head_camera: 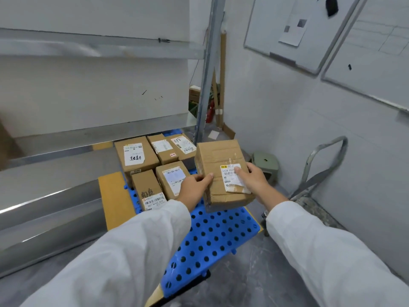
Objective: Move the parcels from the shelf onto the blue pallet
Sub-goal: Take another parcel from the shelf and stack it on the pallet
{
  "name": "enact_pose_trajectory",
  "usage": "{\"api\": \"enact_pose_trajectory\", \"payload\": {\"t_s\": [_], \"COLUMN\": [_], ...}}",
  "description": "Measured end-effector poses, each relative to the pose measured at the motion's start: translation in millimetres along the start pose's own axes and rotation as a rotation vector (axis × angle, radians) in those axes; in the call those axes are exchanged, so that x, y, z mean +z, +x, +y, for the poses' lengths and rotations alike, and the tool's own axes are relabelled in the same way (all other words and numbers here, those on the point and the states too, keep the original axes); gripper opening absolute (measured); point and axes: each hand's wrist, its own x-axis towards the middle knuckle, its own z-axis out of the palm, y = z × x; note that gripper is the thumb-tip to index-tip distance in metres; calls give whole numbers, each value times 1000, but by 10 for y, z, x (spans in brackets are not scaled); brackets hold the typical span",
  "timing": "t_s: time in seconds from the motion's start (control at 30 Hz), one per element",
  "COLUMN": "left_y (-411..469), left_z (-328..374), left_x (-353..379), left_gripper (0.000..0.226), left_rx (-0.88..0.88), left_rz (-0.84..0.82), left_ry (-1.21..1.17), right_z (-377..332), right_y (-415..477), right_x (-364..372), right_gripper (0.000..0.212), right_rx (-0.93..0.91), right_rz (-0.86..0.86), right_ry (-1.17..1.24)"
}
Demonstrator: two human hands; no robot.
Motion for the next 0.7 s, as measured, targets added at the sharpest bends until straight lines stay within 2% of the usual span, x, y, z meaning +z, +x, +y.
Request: {"api": "enact_pose_trajectory", "payload": {"t_s": [0.13,0.27,0.5,0.7], "left_y": [382,730,1028,1177], "left_z": [-136,-274,-399,-597], "left_x": [-10,12,54,3], "left_gripper": [45,58,45,40], "left_rx": [-31,-109,-137,-120], "left_rz": [39,127,167,264], "left_ry": [-15,-54,9,275], "right_z": [0,-8,132,268], "right_y": [458,852,1252,1491], "right_x": [140,255,428,637], "right_gripper": [30,33,35,33], "right_rx": [35,43,90,109], "right_rz": [-70,-131,-194,-261], "right_ry": [-36,-73,-99,-128]}}
